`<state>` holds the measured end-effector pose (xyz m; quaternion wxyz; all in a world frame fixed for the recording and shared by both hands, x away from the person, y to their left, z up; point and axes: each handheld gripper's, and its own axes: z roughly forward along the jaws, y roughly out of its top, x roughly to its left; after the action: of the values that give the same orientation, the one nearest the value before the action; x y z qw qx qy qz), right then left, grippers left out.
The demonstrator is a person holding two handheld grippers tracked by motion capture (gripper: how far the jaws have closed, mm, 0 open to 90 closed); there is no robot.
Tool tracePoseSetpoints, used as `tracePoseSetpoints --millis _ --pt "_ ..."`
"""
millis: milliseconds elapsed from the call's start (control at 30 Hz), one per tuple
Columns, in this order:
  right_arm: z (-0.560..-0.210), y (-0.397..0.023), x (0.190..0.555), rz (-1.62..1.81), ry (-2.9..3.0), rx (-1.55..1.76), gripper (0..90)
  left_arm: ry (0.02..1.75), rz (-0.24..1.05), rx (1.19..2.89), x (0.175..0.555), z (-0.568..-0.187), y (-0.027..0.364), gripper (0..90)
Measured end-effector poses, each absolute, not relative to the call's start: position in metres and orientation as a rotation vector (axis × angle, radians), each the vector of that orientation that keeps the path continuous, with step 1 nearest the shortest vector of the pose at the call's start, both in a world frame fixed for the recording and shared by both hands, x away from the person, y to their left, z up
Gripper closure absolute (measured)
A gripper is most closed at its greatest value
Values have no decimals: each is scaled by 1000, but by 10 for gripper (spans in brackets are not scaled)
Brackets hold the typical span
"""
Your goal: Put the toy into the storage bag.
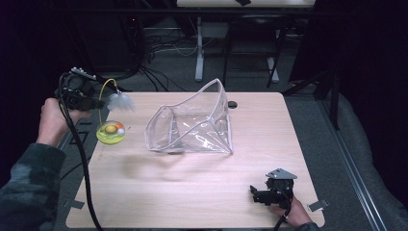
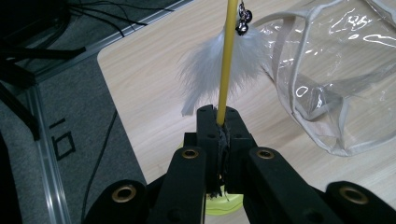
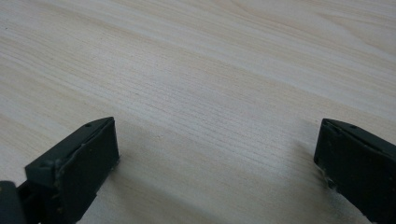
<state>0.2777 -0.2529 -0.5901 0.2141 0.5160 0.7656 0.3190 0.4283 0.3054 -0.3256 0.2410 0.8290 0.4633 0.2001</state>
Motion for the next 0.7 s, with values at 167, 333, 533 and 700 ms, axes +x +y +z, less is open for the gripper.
tracePoseSetpoints --millis 167,333,533,700 --pt "-590 -253 278 885 2124 1432 0 1271 549 2264 431 -323 305 884" --pt "-590 -253 278 885 2124 1432 0 1272 549 2263 433 -318 305 884" --pt "-590 -253 278 886 2125 1431 0 1271 561 2264 436 -310 303 884" --pt "-590 -253 278 887 2126 1428 0 1263 575 2264 439 -303 301 884"
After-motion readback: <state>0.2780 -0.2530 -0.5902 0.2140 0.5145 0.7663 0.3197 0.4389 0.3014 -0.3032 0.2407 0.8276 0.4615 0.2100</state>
